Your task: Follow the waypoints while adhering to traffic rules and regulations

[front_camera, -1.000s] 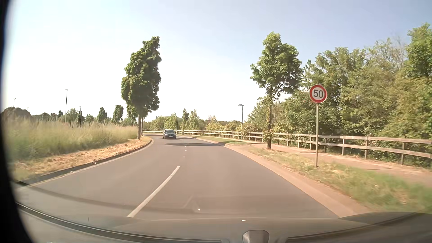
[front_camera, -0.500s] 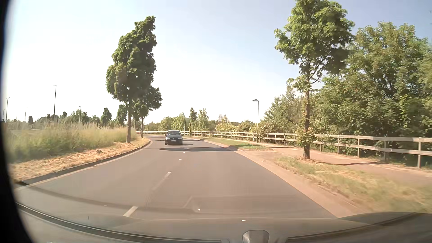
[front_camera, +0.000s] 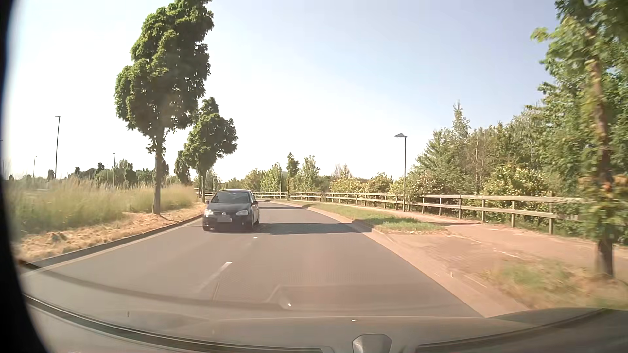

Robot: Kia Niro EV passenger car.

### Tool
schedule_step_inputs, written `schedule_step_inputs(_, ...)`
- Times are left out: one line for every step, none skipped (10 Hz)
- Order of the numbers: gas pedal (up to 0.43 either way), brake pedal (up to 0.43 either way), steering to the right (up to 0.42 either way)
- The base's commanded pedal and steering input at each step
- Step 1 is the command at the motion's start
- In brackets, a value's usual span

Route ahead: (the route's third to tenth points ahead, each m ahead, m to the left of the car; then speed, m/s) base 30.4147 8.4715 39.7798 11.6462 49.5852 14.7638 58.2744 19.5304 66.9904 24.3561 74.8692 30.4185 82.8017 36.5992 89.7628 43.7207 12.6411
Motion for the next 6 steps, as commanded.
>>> schedule_step_inputs(0.15,0.006,-0.032)
schedule_step_inputs(0.15,0.006,-0.032)
schedule_step_inputs(0.15,0.006,-0.031)
schedule_step_inputs(0.15,0.006,-0.032)
schedule_step_inputs(0.157,0.006,-0.032)
schedule_step_inputs(0.157,0.006,-0.034)
